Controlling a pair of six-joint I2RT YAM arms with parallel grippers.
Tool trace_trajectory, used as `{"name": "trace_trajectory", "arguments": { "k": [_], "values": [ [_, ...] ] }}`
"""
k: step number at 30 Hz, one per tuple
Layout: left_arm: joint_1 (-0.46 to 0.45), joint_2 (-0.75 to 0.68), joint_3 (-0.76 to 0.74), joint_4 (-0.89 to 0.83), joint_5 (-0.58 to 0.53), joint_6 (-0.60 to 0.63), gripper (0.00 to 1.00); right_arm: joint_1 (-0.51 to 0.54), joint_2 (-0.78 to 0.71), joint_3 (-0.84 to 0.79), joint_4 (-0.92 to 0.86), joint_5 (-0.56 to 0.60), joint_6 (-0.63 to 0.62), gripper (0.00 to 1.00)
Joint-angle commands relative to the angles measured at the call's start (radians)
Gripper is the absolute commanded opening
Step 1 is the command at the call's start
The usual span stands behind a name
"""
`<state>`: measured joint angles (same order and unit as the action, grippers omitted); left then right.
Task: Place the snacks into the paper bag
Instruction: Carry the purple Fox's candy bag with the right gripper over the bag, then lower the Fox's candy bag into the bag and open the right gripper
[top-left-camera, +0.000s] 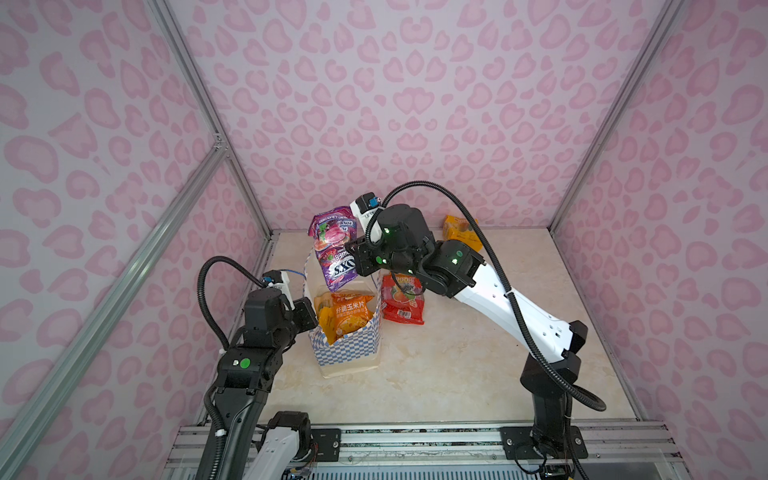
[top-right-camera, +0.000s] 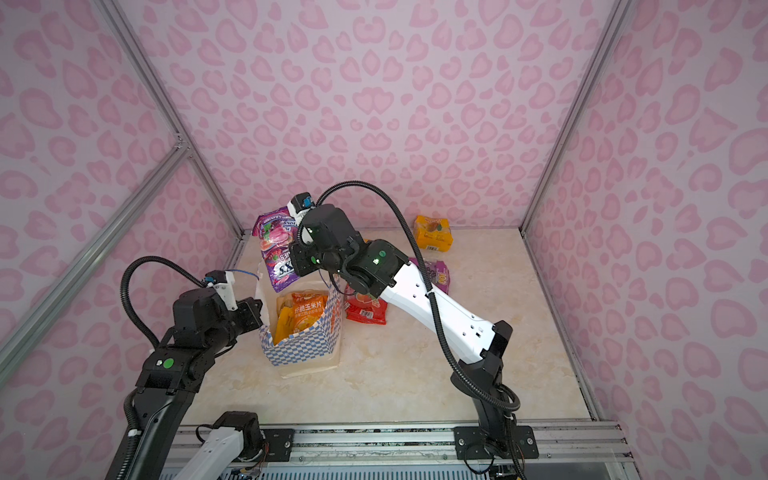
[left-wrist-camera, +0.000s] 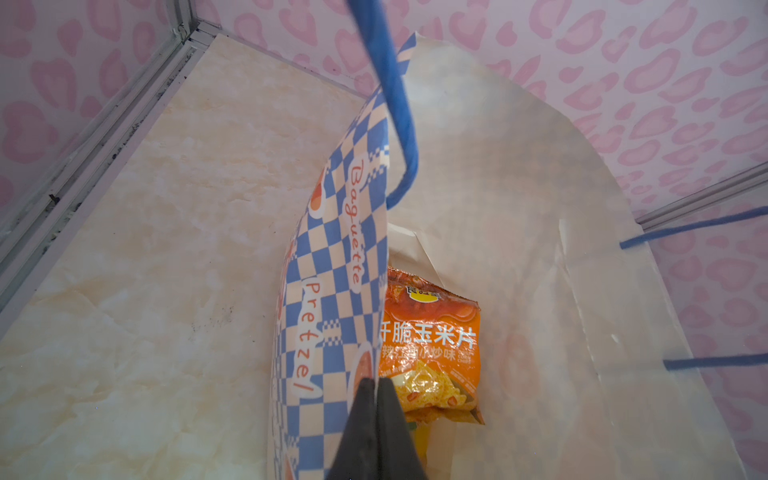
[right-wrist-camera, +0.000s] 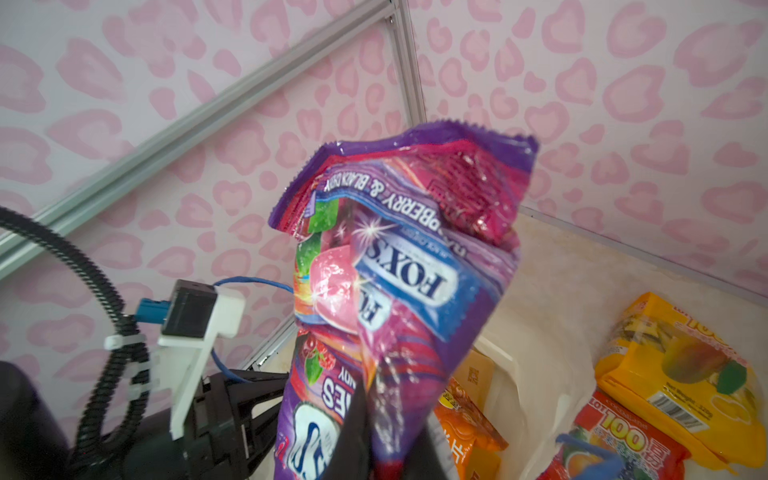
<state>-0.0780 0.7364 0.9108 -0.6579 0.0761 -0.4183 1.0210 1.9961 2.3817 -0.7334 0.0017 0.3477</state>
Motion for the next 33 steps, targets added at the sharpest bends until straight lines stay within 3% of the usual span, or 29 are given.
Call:
{"name": "trace_trajectory", "arguments": {
  "k": [1,21,33],
  "values": [
    [0.001,-0.015,-0.003,0.022,0.021,0.004,0.04,0.004,0.051,0.056,-0.046,0.060,-0.009,0.00],
    [0.001,-0.046,0.000,0.027,0.008,0.000,0.04,0.077,0.210,0.101,-0.224,0.224,-0.035,0.00],
    [0.000,-0.043,-0.001,0.028,0.007,-0.001,0.04,0.120,0.208,0.005,-0.226,0.203,-0.033,0.00]
  ]
}}
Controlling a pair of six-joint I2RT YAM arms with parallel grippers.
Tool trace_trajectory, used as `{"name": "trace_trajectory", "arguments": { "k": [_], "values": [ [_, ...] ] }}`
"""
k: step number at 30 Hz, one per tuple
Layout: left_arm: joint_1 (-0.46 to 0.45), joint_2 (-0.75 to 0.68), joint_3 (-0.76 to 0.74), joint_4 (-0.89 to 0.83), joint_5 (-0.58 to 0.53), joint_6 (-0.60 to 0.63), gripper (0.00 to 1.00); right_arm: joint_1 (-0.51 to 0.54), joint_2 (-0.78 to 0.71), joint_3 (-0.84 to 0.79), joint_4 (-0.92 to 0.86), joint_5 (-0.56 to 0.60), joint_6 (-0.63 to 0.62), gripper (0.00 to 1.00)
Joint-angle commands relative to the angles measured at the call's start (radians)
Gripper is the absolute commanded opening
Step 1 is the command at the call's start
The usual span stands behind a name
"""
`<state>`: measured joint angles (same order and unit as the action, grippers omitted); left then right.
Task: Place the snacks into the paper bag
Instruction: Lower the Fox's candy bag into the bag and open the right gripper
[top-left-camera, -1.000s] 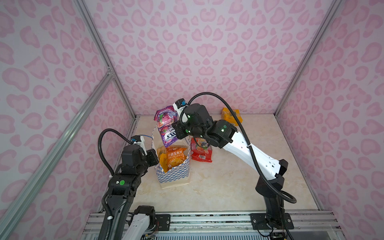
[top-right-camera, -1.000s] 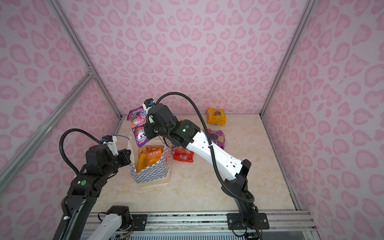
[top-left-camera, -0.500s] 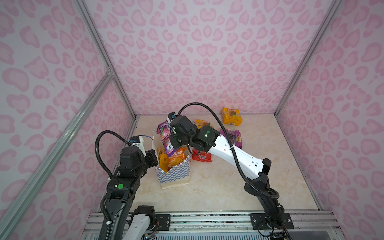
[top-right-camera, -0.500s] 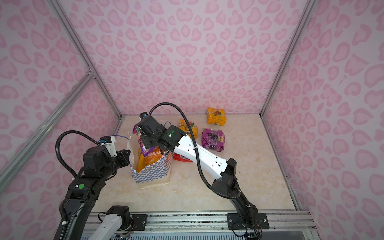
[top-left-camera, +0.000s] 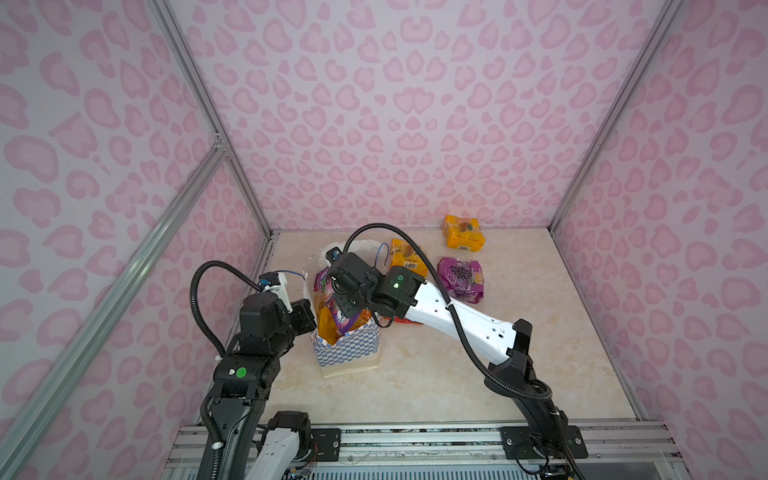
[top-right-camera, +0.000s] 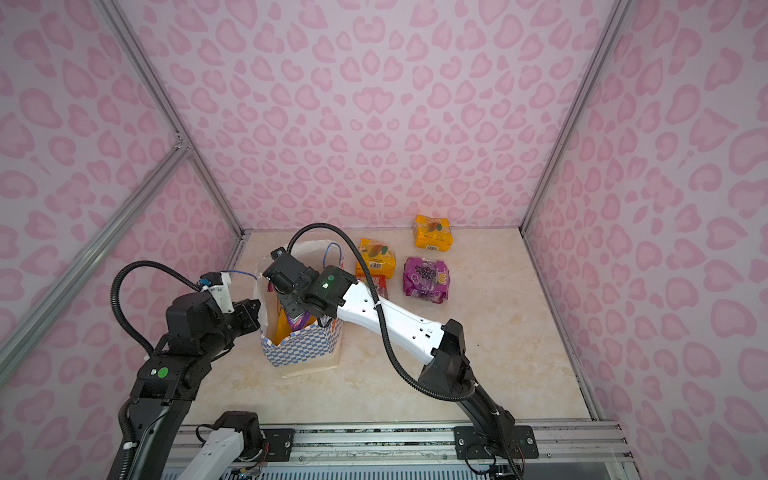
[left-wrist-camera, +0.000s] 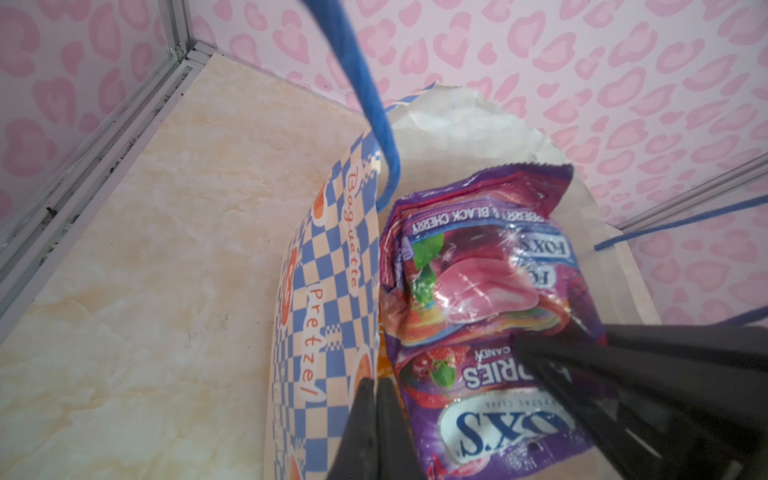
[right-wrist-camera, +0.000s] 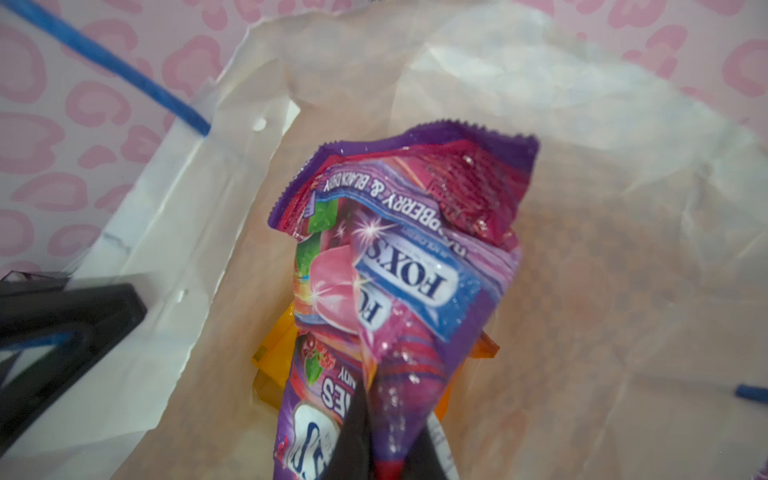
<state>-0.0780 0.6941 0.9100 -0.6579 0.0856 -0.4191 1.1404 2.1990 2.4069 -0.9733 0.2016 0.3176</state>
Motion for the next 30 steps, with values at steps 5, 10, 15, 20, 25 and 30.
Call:
{"name": "trace_trajectory", "arguments": {
  "k": [5,10,15,20,25,30],
  "values": [
    [0.001,0.000,0.000,0.027,-0.003,0.000,0.04,0.002,0.004,-0.049,0.014,-0.014,0.001,0.05],
    [0.000,0.002,0.000,0.026,-0.003,0.000,0.04,0.003,-0.004,-0.051,0.018,-0.038,-0.003,0.35],
    [0.000,0.002,0.000,0.027,-0.006,0.000,0.04,0.004,-0.021,-0.053,0.022,-0.013,-0.015,0.57],
    [0.001,0.004,0.000,0.025,-0.007,0.000,0.04,0.009,-0.037,-0.060,0.029,-0.007,-0.028,0.69],
    [0.001,0.006,-0.001,0.024,-0.004,0.000,0.04,0.015,-0.073,-0.079,0.044,0.005,-0.044,0.82],
    [0.001,0.007,0.000,0.025,-0.006,0.000,0.04,0.020,-0.147,-0.143,0.099,0.024,-0.061,0.96]
  ]
}}
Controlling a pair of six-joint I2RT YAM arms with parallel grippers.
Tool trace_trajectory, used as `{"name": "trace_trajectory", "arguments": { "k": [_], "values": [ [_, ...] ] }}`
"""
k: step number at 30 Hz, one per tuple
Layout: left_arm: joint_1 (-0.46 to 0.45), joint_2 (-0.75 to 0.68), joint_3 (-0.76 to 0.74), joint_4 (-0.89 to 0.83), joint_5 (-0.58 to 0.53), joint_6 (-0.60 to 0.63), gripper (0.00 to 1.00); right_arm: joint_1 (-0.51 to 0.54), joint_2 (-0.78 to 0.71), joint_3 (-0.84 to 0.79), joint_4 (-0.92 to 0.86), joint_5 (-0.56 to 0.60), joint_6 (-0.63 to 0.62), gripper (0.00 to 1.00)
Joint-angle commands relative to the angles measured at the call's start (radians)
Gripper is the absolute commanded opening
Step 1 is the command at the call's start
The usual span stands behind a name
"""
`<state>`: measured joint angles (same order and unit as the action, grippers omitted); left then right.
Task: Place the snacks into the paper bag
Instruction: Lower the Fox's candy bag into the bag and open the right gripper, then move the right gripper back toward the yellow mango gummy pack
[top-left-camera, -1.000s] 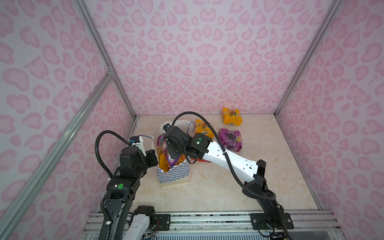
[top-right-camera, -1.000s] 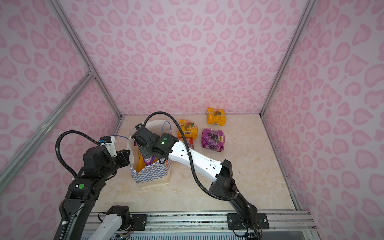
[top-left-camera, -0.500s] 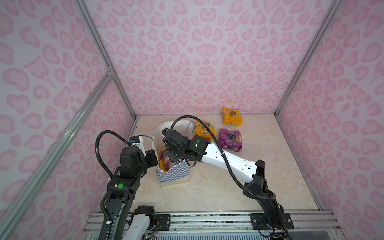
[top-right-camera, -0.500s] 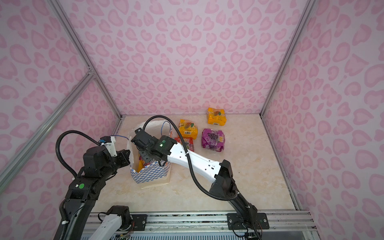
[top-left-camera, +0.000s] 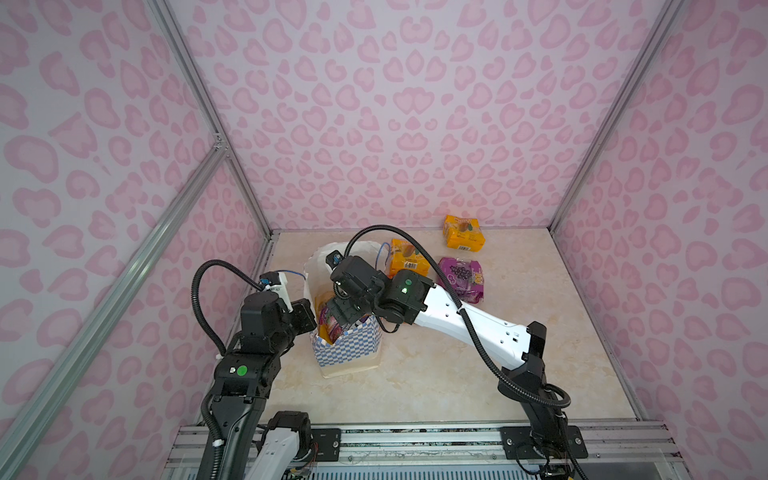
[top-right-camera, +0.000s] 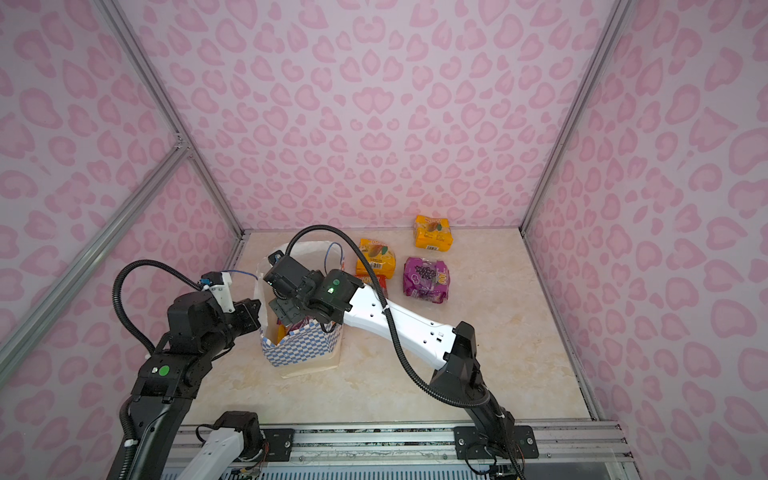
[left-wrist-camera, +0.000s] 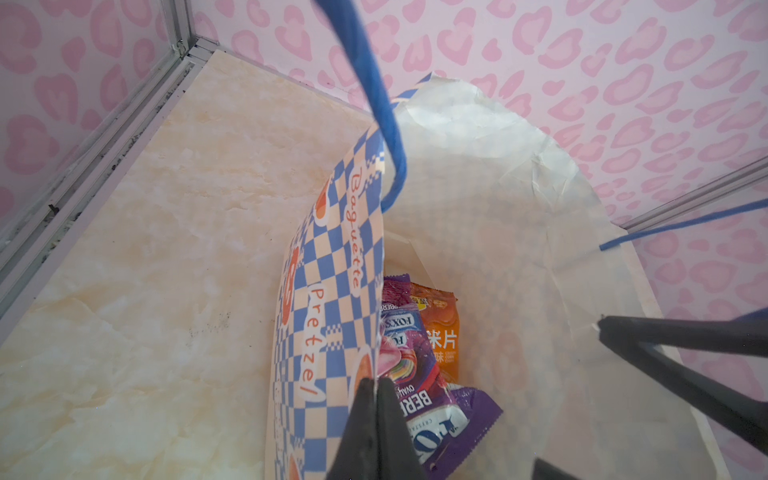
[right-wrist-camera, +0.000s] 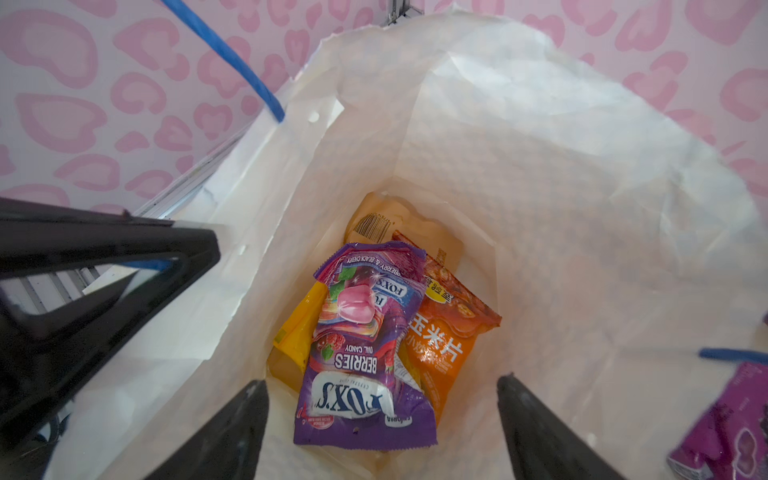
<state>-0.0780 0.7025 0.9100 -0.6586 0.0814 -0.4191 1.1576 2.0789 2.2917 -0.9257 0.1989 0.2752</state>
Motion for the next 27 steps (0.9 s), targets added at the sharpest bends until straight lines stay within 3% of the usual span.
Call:
{"name": "trace_trajectory", "arguments": {
  "k": [1,12,27],
  "values": [
    [0.000,-0.001,-0.001,0.025,-0.003,0.000,0.04,0.002,-0.044,-0.043,0.062,0.030,-0.021,0.97],
    [0.000,-0.003,0.001,0.021,-0.005,-0.003,0.04,0.004,-0.221,-0.223,0.111,0.089,-0.002,0.98],
    [-0.002,-0.010,0.003,0.014,-0.002,-0.014,0.04,0.005,-0.533,-0.539,0.095,0.222,0.120,0.98]
  ]
}}
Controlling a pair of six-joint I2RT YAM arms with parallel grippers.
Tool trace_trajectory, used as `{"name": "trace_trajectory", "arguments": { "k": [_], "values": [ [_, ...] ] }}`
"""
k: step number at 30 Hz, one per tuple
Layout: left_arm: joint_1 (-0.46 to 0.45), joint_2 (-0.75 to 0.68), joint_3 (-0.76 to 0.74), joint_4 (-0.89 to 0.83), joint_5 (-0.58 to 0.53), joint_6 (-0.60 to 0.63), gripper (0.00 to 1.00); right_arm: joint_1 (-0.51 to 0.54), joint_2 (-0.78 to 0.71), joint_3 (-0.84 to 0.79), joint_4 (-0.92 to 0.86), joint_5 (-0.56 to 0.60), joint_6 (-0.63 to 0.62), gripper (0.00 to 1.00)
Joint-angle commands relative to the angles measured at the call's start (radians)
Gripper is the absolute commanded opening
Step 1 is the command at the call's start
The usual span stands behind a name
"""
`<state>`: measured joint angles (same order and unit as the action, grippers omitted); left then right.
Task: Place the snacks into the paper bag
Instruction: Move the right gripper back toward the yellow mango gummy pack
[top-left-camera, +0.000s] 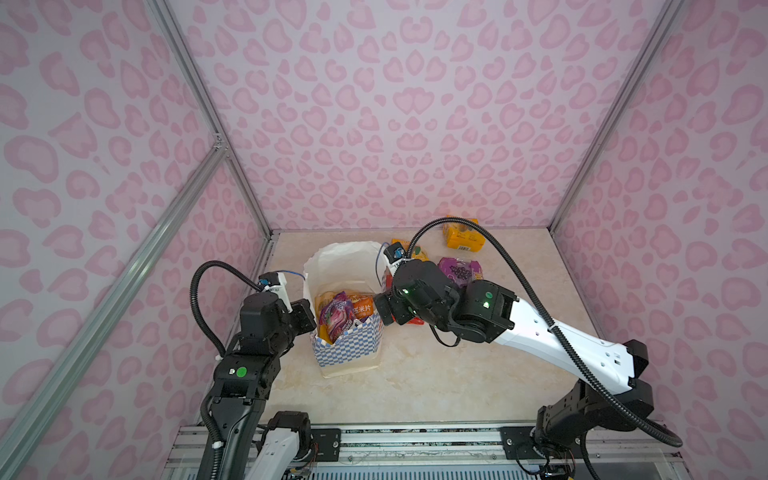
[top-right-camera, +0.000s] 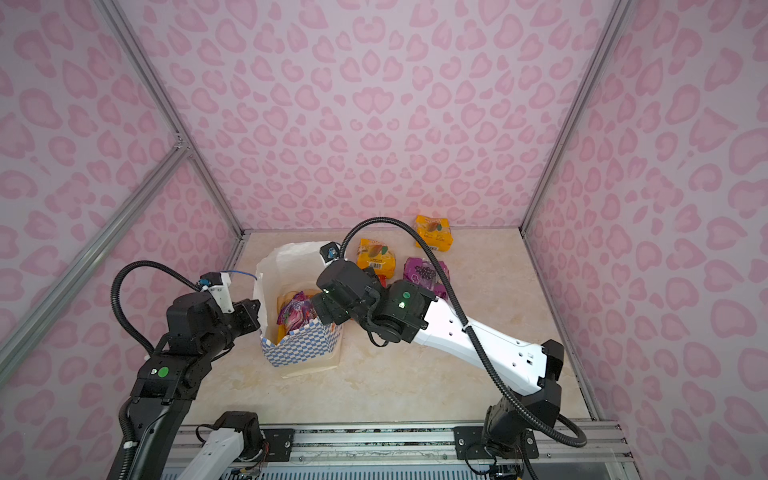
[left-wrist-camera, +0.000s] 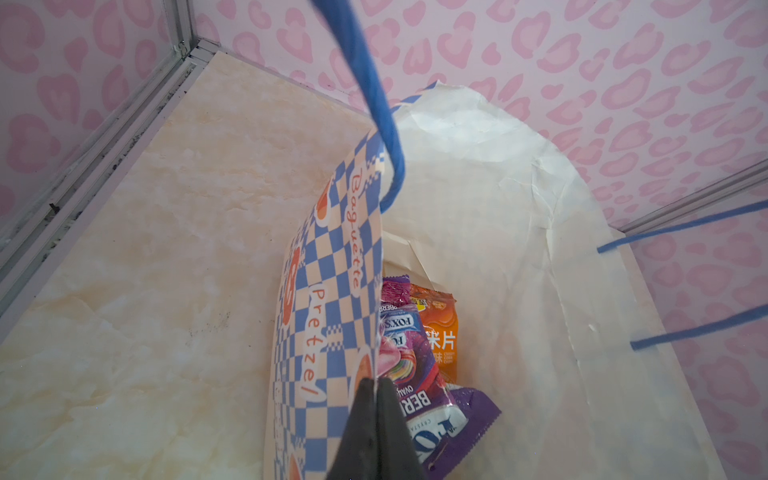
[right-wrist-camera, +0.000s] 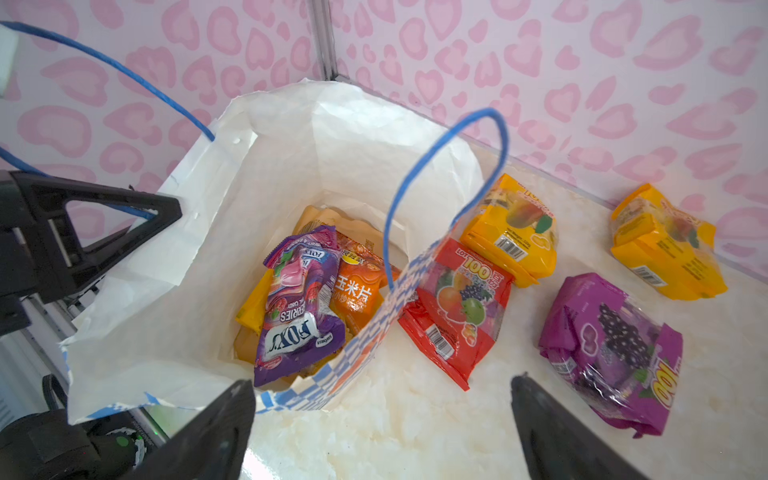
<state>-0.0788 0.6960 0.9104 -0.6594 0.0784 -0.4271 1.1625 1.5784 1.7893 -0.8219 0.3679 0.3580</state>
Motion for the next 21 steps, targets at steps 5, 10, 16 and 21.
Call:
{"name": "trace_trajectory", "arguments": {
  "k": [5,10,16,21],
  "values": [
    [-0.002,-0.009,0.002,0.017,-0.002,-0.006,0.04,-0.006,-0.106,-0.095,-0.047,0.102,0.057,0.98],
    [-0.002,-0.001,0.002,0.015,0.001,-0.004,0.04,-0.058,-0.160,-0.131,-0.065,0.096,0.066,0.98],
    [-0.002,-0.001,0.002,0.015,-0.007,-0.002,0.04,-0.207,-0.217,-0.221,-0.004,-0.018,0.064,0.98],
    [-0.002,-0.004,-0.001,0.015,-0.017,-0.001,0.05,-0.418,-0.232,-0.295,0.092,-0.175,0.055,0.98]
  ]
}}
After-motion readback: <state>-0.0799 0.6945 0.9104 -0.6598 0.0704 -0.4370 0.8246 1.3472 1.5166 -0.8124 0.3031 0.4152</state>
